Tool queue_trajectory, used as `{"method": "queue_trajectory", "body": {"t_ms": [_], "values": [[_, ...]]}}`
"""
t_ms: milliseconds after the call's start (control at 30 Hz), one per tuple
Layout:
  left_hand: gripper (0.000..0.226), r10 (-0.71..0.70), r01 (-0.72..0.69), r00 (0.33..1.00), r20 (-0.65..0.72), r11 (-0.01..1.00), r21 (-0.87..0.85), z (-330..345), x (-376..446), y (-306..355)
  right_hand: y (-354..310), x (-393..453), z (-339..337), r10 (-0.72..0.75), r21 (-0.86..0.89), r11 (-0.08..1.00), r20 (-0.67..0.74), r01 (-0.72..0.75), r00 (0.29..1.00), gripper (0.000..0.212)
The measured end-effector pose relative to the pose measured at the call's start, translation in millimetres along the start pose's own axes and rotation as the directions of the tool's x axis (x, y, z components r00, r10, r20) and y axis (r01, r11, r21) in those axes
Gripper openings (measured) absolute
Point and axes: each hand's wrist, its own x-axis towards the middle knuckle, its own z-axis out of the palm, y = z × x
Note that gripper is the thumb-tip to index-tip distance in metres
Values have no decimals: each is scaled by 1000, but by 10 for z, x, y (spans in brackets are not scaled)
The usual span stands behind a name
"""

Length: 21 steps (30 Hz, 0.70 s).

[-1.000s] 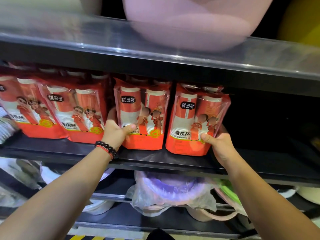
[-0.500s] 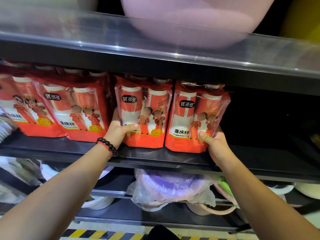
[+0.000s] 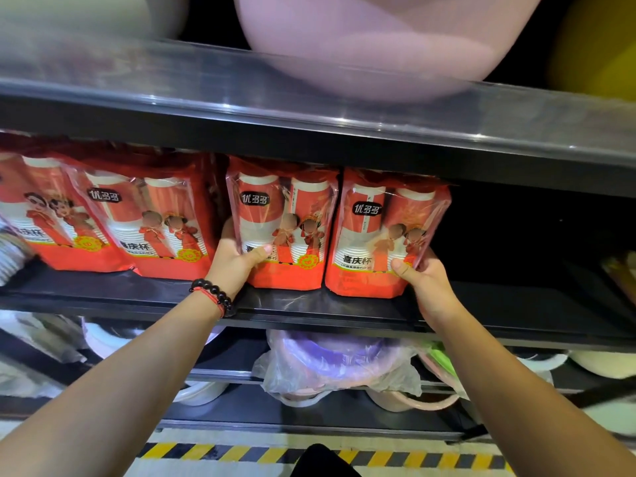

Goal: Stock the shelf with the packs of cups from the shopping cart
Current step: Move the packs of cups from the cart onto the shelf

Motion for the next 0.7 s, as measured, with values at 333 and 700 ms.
{"method": "queue_trajectory", "body": {"t_ms": [333, 700], "values": [[33, -188, 236, 938, -290, 961, 141, 24, -856, 198, -98, -603, 141, 193, -131, 957, -375, -258, 907, 22], [18, -377, 434, 897, -229, 848, 305, -507, -2172, 432, -337, -1736, 1287, 227, -311, 932, 105, -184, 968, 23]]}}
